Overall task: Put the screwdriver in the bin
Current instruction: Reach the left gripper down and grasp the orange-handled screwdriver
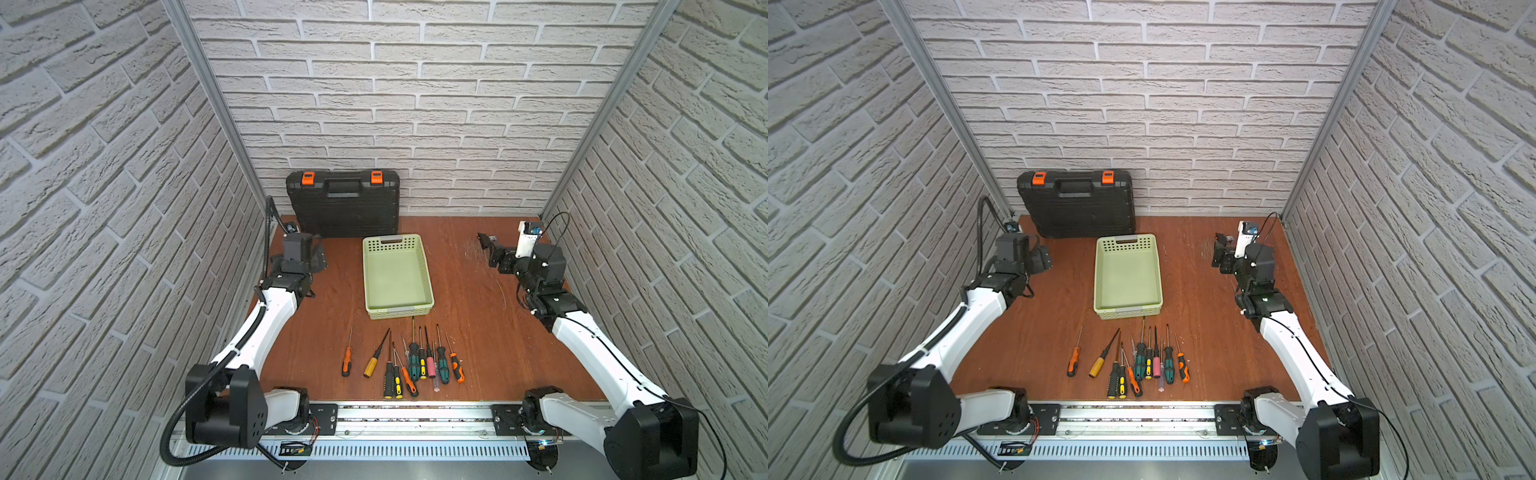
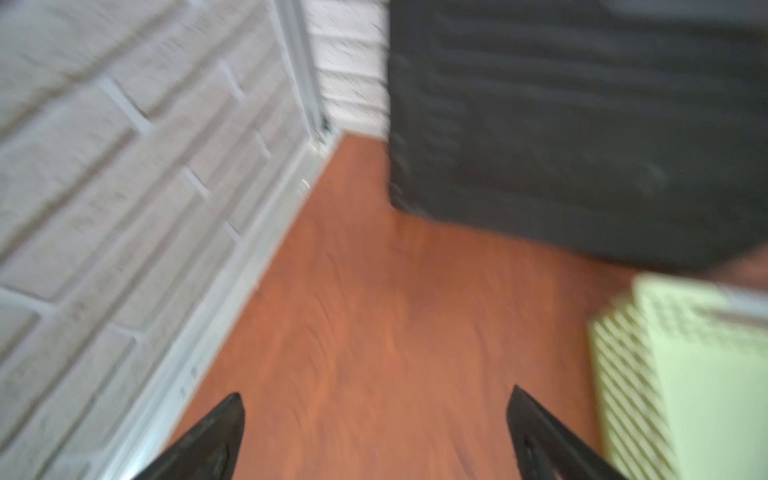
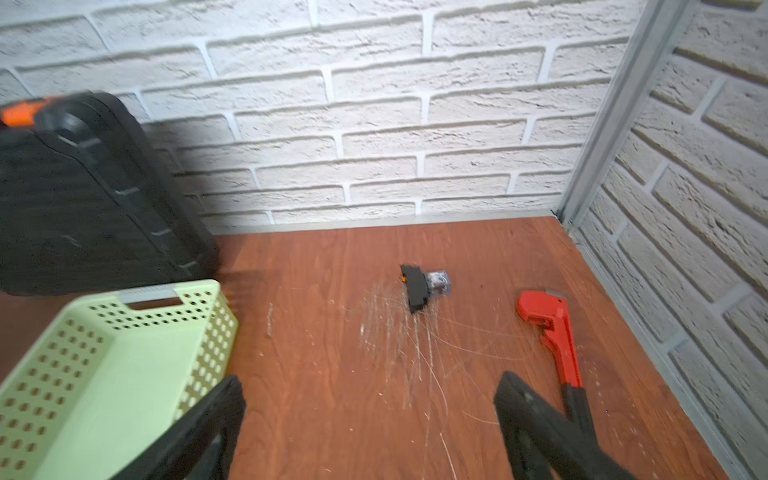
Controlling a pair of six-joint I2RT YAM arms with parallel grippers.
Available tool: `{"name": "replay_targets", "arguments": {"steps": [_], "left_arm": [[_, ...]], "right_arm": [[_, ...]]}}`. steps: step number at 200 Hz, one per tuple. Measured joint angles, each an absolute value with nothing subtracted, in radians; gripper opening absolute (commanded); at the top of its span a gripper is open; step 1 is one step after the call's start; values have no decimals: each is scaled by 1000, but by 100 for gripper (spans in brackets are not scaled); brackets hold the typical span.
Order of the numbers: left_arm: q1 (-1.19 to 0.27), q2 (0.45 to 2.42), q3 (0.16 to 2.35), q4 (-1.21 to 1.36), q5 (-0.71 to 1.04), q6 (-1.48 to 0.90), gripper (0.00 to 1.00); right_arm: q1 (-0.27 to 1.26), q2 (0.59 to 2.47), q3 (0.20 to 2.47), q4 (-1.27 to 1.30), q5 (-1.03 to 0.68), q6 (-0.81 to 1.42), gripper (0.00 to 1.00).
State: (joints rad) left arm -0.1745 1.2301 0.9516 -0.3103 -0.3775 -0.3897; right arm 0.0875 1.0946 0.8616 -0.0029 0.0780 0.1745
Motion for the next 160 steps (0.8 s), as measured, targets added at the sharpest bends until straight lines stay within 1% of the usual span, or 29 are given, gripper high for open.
{"name": "replay_targets", "arguments": {"steps": [8, 15, 53, 68, 84, 96, 116, 160], "left_arm": [[-226, 1198, 951, -398, -370, -425, 92], [-276, 1168, 947, -478, -360, -462, 89], [-525, 1021, 881, -808, -283, -699, 84], [-613, 988, 843, -887, -237, -804, 81], [-706, 970, 788, -933, -191, -910, 80], [-770, 974, 744, -951, -158, -977, 77], [-810, 1005, 692, -957, -117, -1045, 72], [-812, 1128, 676, -907, -95, -1069, 63]], "right_arm": [[93, 1089, 897, -52, 59, 184, 93], [100, 1082, 922, -102, 43, 192, 93], [179, 1085, 996, -296, -16, 220, 92], [224, 1109, 1019, -334, -26, 231, 91], [270, 1147, 1039, -344, -28, 236, 91], [295, 1175, 1045, -344, -28, 241, 91], [319, 1213, 1045, -341, -32, 251, 89], [324, 1238, 1045, -338, -40, 256, 88]]}}
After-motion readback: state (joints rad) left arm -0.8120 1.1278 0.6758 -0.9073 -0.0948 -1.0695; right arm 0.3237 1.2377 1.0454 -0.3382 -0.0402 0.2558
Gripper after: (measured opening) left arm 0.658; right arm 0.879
